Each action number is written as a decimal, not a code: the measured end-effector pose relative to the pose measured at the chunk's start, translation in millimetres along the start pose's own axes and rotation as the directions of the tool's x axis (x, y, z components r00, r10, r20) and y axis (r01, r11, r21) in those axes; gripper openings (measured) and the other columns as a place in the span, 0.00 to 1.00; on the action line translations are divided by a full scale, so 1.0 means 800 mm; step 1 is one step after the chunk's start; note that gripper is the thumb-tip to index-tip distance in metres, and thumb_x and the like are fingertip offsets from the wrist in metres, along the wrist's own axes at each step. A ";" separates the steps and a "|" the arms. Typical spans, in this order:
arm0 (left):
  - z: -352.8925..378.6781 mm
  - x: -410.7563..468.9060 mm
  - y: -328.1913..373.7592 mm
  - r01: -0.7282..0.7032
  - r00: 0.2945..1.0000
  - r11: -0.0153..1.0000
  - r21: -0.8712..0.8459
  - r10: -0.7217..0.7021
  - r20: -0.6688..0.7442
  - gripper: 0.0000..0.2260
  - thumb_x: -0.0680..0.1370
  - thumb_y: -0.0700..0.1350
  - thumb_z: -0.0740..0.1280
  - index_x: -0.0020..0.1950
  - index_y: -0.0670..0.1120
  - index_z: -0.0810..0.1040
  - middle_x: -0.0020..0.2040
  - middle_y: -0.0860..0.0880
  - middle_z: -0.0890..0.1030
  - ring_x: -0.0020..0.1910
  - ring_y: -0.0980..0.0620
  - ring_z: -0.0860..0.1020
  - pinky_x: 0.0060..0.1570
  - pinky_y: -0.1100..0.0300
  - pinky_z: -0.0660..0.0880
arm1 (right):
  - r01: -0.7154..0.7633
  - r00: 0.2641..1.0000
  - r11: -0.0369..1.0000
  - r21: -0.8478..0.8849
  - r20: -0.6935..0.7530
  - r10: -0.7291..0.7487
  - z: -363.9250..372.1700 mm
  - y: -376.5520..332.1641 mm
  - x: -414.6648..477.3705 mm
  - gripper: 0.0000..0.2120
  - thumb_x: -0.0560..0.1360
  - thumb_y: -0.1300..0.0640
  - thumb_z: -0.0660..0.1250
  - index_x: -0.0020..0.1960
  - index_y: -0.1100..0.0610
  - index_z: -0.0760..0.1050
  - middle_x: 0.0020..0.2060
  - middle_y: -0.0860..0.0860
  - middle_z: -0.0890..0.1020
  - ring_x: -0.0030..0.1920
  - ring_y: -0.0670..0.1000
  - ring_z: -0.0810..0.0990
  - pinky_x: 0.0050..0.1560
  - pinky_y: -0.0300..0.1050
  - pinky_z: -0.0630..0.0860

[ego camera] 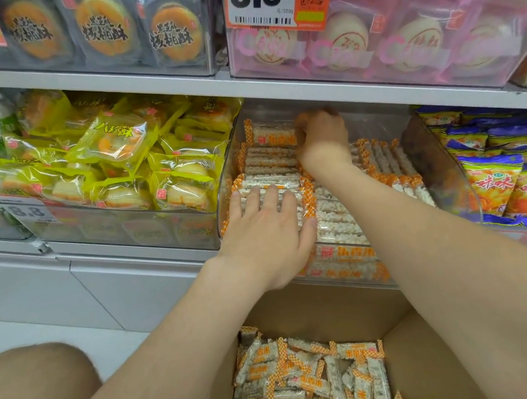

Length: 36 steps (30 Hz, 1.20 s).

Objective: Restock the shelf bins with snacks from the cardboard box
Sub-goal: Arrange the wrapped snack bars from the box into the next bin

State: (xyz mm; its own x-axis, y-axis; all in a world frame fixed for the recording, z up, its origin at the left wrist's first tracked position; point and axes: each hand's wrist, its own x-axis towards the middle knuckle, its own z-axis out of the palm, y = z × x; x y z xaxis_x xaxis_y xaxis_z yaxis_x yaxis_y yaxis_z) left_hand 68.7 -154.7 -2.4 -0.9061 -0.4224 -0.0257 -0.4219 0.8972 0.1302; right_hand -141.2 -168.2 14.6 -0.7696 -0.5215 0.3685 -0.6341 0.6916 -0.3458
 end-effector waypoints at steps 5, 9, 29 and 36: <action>-0.002 0.000 0.001 0.002 1.000 1.000 -0.001 -0.002 0.014 0.31 0.86 0.61 0.43 0.85 0.46 0.52 0.85 0.42 0.53 0.84 0.39 0.49 0.81 0.36 0.44 | -0.046 0.999 0.972 0.231 0.033 0.040 -0.001 -0.001 0.003 0.14 0.78 0.68 0.66 0.54 0.54 0.85 0.53 0.54 0.86 0.55 0.55 0.84 0.58 0.45 0.79; -0.003 0.000 0.002 -0.003 1.000 1.000 0.000 0.003 0.010 0.31 0.86 0.61 0.43 0.85 0.46 0.52 0.85 0.42 0.53 0.84 0.39 0.50 0.81 0.36 0.44 | -0.066 0.997 0.965 0.255 0.050 0.055 0.001 -0.004 0.004 0.15 0.78 0.68 0.66 0.55 0.52 0.86 0.56 0.53 0.85 0.57 0.54 0.83 0.62 0.46 0.79; -0.014 -0.075 0.012 -0.093 0.853 0.967 -0.236 -0.045 -0.519 0.05 0.79 0.50 0.65 0.48 0.51 0.72 0.41 0.54 0.75 0.44 0.49 0.74 0.38 0.51 0.69 | 0.309 0.951 0.839 0.448 -0.141 -0.276 -0.117 0.030 -0.218 0.08 0.79 0.60 0.64 0.50 0.51 0.81 0.28 0.46 0.80 0.30 0.48 0.78 0.37 0.43 0.73; 0.089 -0.138 0.014 -0.147 0.873 0.973 -0.176 0.211 0.439 0.10 0.81 0.56 0.66 0.60 0.55 0.78 0.46 0.56 0.80 0.48 0.51 0.79 0.47 0.52 0.78 | 0.175 0.687 0.958 0.227 0.668 -0.284 -0.067 0.124 -0.355 0.07 0.77 0.53 0.66 0.51 0.47 0.82 0.35 0.44 0.83 0.39 0.43 0.81 0.48 0.48 0.81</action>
State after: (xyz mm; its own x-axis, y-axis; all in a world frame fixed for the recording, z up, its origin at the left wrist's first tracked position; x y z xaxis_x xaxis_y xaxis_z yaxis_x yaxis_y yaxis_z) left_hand 162.0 -88.6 -68.3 -0.8943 -0.1225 -0.4304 -0.2718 0.9127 0.3050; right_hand 18.6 75.0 -78.0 -0.3986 -0.8891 -0.2251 -0.7591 0.4576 -0.4631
